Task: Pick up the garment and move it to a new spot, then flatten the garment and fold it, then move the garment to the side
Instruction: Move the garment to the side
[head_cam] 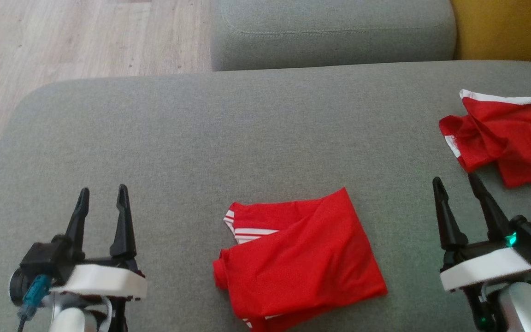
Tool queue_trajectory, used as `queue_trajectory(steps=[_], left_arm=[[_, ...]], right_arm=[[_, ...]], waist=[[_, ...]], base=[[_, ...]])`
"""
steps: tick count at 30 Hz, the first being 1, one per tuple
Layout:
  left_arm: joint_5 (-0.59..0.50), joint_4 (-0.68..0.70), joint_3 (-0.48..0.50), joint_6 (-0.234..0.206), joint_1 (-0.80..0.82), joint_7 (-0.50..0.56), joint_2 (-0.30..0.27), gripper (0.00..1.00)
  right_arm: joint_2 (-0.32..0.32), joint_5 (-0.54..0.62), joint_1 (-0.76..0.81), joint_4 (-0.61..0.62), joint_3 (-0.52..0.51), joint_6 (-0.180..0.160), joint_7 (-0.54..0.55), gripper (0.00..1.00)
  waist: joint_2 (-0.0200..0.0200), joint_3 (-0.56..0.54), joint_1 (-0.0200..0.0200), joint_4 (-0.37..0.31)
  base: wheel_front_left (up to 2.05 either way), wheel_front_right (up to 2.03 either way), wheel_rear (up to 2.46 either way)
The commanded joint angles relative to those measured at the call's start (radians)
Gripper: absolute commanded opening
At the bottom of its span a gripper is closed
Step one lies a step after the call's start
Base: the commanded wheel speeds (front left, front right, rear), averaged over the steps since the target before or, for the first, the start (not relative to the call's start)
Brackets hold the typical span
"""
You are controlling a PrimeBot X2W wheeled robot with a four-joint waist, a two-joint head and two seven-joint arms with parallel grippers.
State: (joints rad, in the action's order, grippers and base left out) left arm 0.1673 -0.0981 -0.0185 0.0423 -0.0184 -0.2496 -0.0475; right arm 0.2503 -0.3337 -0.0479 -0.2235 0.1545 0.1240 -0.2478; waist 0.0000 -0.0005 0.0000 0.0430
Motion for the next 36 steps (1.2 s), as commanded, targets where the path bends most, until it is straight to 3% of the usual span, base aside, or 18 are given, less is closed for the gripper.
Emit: queue_trajectory(steps=[1, 7, 15, 23, 33, 35, 36], left_arm=[[-0.005, 0.029, 0.035, 0.001, 0.046, -0.012, -0.003, 1.00], [0.001, 0.019, 0.027, -0.003, 0.051, -0.012, -0.003, 1.00], [0.010, 0.014, 0.006, -0.001, 0.069, -0.012, -0.003, 1.00], [0.016, 0.014, -0.006, -0.010, 0.072, -0.012, -0.003, 1.00], [0.018, 0.017, -0.007, -0.012, 0.077, -0.012, -0.003, 1.00], [0.018, 0.016, -0.009, -0.013, 0.078, -0.012, -0.003, 1.00], [0.018, 0.016, -0.011, -0.013, 0.079, -0.012, -0.003, 1.00]], right_arm=[[0.004, 0.001, -0.027, 0.022, 0.017, 0.007, -0.009, 1.00], [-0.001, -0.129, -0.049, 0.009, 0.095, 0.007, 0.093, 1.00], [0.073, -0.288, -0.172, -0.068, 0.283, 0.007, 0.453, 1.00], [0.096, -0.366, -0.236, -0.198, 0.304, 0.007, 0.722, 1.00], [0.062, -0.427, -0.253, -0.317, 0.303, 0.007, 0.878, 1.00], [0.063, -0.440, -0.259, -0.316, 0.312, 0.007, 0.863, 0.42], [0.066, -0.442, -0.263, -0.316, 0.318, 0.007, 0.850, 0.00]], waist=[[0.0000, -0.001, 0.0000, 0.002], [0.0000, 0.001, 0.0000, 0.010], [0.0000, 0.016, 0.0000, 0.051], [0.0000, 0.029, 0.0000, 0.112], [0.0000, 0.048, 0.0000, 0.157], [0.0000, 0.050, 0.0000, 0.161], [0.0000, 0.050, 0.0000, 0.163]], base=[[0.00, 0.00, 0.00], [0.00, 0.00, 0.00], [0.00, 0.00, 0.00], [0.00, 0.00, 0.00], [0.00, 0.00, 0.00], [0.00, 0.00, 0.00], [0.00, 0.00, 0.00]])
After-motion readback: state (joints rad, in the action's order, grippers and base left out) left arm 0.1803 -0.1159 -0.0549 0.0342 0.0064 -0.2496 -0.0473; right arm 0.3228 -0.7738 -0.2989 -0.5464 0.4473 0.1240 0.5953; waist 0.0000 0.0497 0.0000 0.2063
